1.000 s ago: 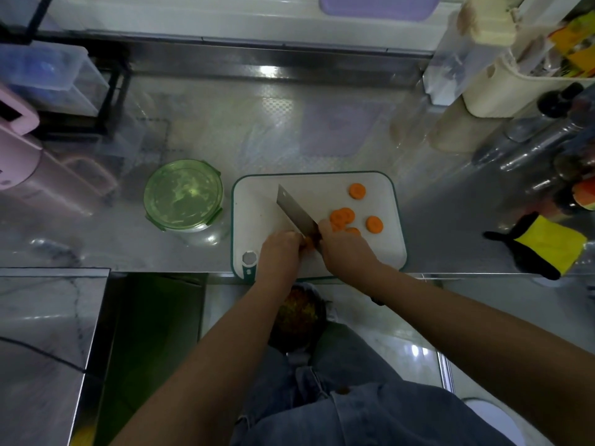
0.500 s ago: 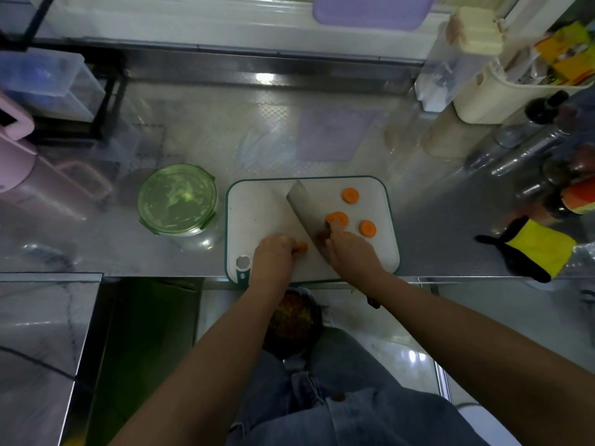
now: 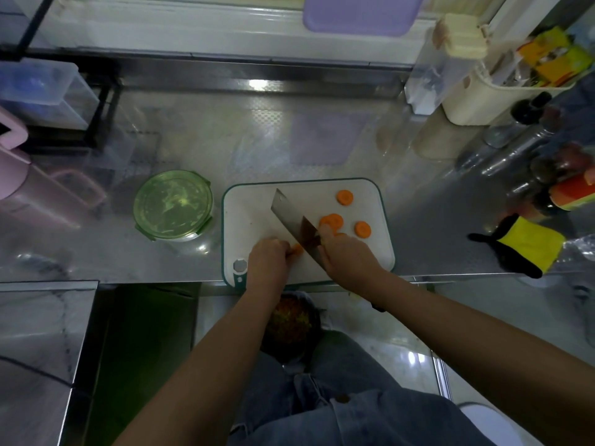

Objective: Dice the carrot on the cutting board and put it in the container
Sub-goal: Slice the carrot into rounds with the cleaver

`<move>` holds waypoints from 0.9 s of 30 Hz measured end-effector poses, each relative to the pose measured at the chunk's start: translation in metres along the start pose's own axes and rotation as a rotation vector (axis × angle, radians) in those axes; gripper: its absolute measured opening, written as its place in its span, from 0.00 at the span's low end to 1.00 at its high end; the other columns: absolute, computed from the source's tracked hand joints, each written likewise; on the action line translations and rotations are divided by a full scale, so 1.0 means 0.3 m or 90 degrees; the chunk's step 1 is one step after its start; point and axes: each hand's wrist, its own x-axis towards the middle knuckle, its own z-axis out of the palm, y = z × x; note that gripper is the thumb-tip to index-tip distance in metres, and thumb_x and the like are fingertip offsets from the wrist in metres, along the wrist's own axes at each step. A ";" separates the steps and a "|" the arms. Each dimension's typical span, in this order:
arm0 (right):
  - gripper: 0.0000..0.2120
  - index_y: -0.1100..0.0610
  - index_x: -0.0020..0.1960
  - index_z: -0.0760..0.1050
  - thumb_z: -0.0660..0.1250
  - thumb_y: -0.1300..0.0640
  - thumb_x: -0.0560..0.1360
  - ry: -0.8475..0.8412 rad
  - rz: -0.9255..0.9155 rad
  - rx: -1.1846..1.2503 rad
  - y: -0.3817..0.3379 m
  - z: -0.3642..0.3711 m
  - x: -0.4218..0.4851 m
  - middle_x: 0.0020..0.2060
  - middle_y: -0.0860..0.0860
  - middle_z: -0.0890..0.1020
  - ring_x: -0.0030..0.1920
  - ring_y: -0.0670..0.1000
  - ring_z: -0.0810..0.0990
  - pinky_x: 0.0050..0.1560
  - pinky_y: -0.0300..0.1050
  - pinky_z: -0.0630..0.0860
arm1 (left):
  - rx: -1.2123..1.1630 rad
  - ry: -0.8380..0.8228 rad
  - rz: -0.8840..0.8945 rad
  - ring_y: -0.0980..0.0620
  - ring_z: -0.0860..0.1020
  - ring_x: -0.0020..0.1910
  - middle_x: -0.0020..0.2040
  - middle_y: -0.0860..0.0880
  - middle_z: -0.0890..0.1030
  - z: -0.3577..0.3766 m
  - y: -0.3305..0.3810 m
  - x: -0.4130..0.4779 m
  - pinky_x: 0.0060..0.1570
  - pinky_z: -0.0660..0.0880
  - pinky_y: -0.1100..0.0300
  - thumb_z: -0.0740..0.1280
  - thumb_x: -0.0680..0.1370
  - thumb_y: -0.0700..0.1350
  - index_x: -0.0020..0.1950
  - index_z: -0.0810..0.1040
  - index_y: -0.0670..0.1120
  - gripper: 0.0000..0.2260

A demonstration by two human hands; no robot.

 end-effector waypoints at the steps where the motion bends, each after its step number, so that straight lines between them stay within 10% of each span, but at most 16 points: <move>1: 0.16 0.60 0.66 0.63 0.56 0.55 0.81 0.000 0.000 -0.007 0.000 -0.003 -0.002 0.46 0.59 0.79 0.41 0.59 0.79 0.33 0.48 0.71 | 0.001 0.000 0.002 0.43 0.77 0.44 0.41 0.42 0.79 0.000 0.000 0.000 0.44 0.71 0.53 0.66 0.76 0.45 0.43 0.83 0.42 0.09; 21: 0.14 0.65 0.60 0.71 0.63 0.66 0.74 -0.010 0.023 -0.055 -0.064 0.072 0.015 0.37 0.60 0.80 0.31 0.60 0.79 0.29 0.45 0.63 | 0.011 0.013 0.002 0.43 0.78 0.43 0.42 0.42 0.79 0.022 -0.001 0.008 0.44 0.72 0.53 0.65 0.78 0.43 0.45 0.83 0.42 0.08; 27: 0.17 0.61 0.68 0.61 0.56 0.57 0.81 -0.028 0.045 0.032 -0.032 0.065 0.017 0.46 0.58 0.80 0.42 0.60 0.79 0.33 0.47 0.66 | -0.006 0.005 0.005 0.44 0.77 0.45 0.44 0.43 0.79 0.007 0.006 0.005 0.41 0.63 0.59 0.63 0.80 0.45 0.48 0.83 0.43 0.10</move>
